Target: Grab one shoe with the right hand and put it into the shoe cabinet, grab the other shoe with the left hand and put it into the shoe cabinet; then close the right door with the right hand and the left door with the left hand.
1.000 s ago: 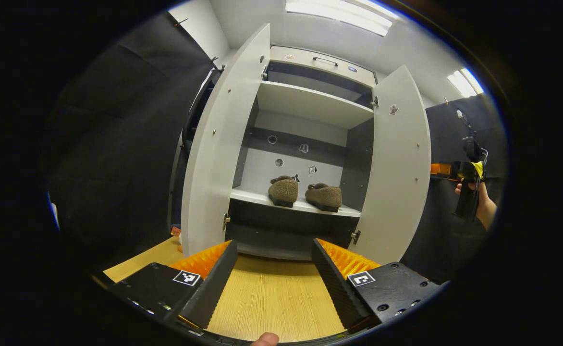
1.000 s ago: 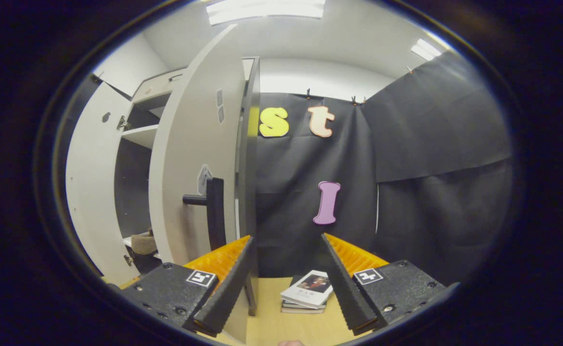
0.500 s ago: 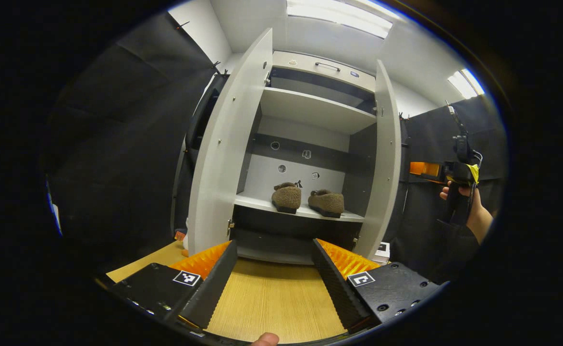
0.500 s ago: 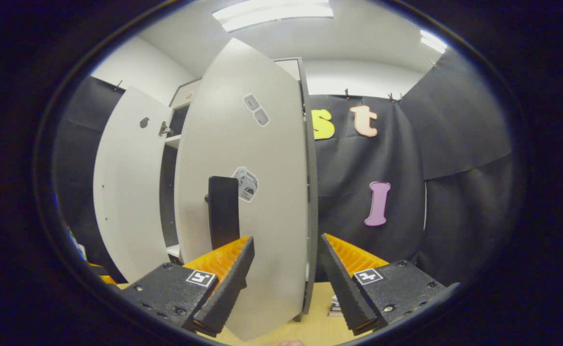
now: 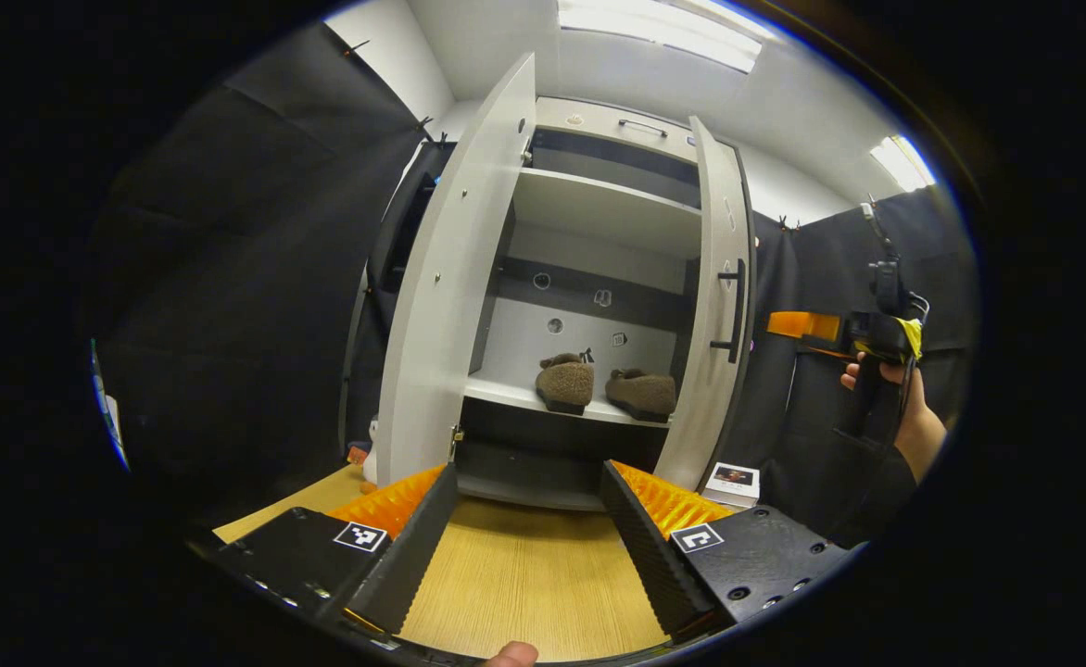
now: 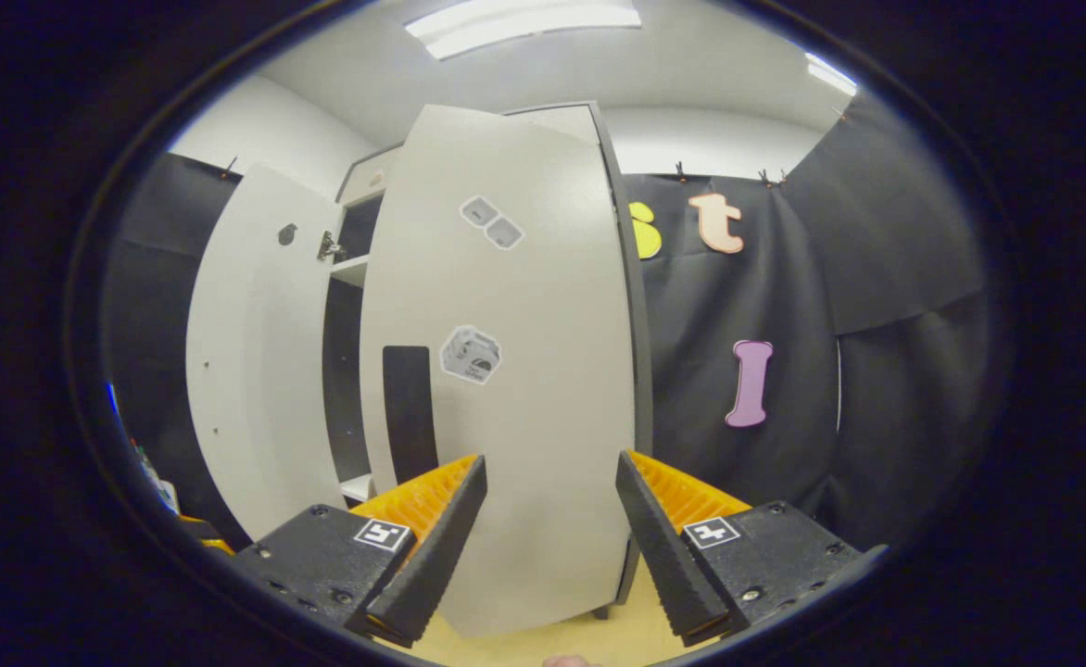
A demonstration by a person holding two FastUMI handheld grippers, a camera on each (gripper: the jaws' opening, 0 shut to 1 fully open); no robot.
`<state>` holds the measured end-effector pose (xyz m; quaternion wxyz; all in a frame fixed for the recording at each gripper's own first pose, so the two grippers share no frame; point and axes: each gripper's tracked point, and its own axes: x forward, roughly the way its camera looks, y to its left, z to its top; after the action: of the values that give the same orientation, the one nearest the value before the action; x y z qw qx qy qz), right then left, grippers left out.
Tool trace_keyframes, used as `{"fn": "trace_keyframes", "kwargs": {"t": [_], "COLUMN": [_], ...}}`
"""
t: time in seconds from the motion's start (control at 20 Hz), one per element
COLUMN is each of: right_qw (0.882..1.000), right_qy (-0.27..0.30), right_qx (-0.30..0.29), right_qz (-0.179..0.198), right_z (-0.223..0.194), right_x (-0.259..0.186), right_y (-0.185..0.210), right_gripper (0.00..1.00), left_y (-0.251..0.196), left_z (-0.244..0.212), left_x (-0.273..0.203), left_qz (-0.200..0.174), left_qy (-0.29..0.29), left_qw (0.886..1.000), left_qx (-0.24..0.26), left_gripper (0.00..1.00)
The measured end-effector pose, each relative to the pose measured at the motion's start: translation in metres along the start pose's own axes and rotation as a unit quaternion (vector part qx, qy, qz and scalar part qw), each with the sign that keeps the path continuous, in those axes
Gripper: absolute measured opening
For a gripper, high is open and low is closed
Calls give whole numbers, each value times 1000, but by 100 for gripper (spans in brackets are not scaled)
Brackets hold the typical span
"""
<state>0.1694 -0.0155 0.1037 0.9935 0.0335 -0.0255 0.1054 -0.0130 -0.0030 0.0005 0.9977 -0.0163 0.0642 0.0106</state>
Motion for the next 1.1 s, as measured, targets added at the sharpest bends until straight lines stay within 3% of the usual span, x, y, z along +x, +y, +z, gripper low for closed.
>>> {"fn": "trace_keyframes", "kwargs": {"t": [0.4, 0.5, 0.7, 0.9, 1.1], "right_qw": [995, 995, 996, 998, 998], "right_qy": [-8, 2, 44, 51, 56], "right_qx": [-35, -33, -35, -25, -21], "right_qz": [-90, -92, -67, -36, -34], "right_z": [-77, -101, -140, -146, -147], "right_x": [-93, -111, -129, -138, -141], "right_y": [-3, 7, 30, 47, 47], "right_gripper": [93, 93, 93, 93, 92], "left_y": [16, 18, 60, 123, 166], "left_z": [30, 31, 81, 139, 175], "left_x": [10, 9, 9, 21, 35], "left_qz": [15, 16, 67, 118, 146], "left_qy": [-28, -30, -90, -142, -171], "left_qw": [999, 999, 993, 982, 973], "left_qx": [7, 2, -33, -41, -49], "left_gripper": [95, 95, 95, 95, 95]}}
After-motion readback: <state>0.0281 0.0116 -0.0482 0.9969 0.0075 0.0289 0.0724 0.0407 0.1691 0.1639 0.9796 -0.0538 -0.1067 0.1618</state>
